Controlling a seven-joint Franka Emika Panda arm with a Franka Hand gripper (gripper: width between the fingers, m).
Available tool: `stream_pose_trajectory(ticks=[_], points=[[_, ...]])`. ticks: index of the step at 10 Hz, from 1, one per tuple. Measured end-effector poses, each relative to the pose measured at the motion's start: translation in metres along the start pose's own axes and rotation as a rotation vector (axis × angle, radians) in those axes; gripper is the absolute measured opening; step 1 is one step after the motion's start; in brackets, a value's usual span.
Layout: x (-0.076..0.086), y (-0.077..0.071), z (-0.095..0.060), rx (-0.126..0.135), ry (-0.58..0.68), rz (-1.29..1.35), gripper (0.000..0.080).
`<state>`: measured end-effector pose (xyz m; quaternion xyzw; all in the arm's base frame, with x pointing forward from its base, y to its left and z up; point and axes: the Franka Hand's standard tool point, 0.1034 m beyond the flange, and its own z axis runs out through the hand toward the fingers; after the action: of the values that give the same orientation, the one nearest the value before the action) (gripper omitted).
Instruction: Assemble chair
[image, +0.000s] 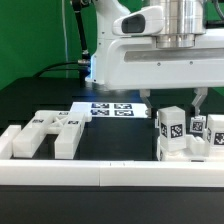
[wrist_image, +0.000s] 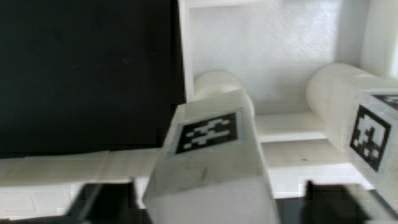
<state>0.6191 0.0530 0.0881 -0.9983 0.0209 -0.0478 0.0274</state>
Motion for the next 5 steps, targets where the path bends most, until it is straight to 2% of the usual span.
stream_pose_trajectory(ticks=[1,3,5], points=[[0.0001,-0.0001,-0.0001,0.0,0.0,0.016,0.0289],[0.0001,-0.0001,-0.0001,0.0,0.0,0.032,0.0289],[-0.0001,-0.0004,0.0003,0.002,-0.001,0.182,0.0289]])
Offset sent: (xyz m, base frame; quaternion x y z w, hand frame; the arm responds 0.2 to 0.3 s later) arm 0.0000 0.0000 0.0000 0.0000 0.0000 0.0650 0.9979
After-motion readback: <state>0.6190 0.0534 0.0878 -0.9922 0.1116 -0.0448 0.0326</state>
